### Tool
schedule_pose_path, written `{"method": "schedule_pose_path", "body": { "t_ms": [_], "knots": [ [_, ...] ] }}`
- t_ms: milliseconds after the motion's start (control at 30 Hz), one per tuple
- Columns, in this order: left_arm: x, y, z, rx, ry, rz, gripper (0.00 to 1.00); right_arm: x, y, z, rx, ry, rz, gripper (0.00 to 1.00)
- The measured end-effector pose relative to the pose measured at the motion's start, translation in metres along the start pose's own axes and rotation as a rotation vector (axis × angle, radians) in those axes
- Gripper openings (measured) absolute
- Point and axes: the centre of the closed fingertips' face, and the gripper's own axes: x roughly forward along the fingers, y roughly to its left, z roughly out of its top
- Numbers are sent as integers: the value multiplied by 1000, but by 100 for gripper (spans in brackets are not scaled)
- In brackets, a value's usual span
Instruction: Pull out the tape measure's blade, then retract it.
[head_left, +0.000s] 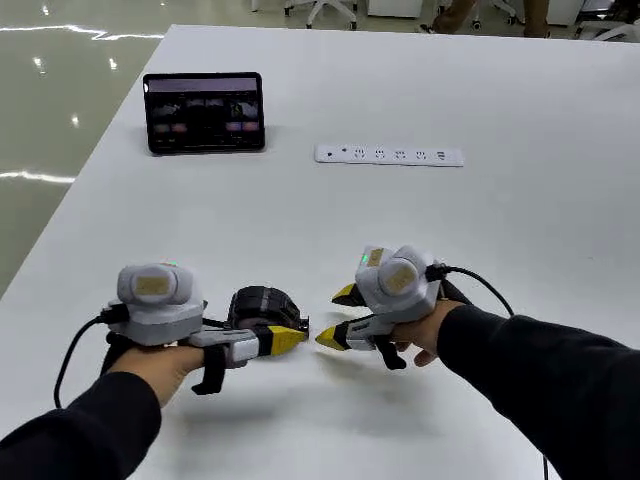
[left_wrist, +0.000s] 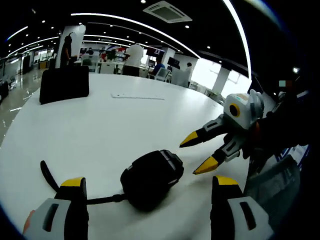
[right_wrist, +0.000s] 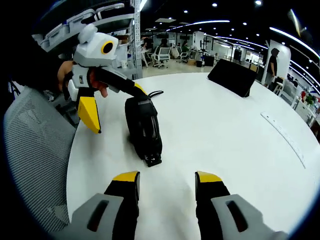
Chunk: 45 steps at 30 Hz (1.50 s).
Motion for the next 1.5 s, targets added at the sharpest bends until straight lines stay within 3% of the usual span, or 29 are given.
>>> {"method": "schedule_pose_path", "body": {
  "t_ms": [33,67,133,300,533,800,1000,1300,1500],
  "knots": [
    [-4,2,-2,-3,14,0,100,-6,-2,-1,13,-8,-9,43],
    [-11,2,-1,34,8,-6,100,-14,-5,-2,25,-23,-27,45],
    [-20,4,2,40,-8,-11,100,-27,-8,-4,33,-33,-46,51],
    [-46,9,17,103,-86,-14,100,-71,-15,-12,82,-92,-119,61],
    [-73,26,11,103,-101,10,100,-119,-10,-44,114,-83,-174,69],
    [-107,45,-8,107,-59,10,100,-163,-9,-78,137,-62,-223,78],
    [-121,47,-17,136,-45,32,100,-189,-11,-96,124,-42,-252,85],
    [-131,38,-14,173,-45,11,100,-222,-16,-122,154,-31,-302,96],
    [-131,35,-16,173,-38,-5,100,-228,-19,-136,161,3,-318,100]
  ]
}}
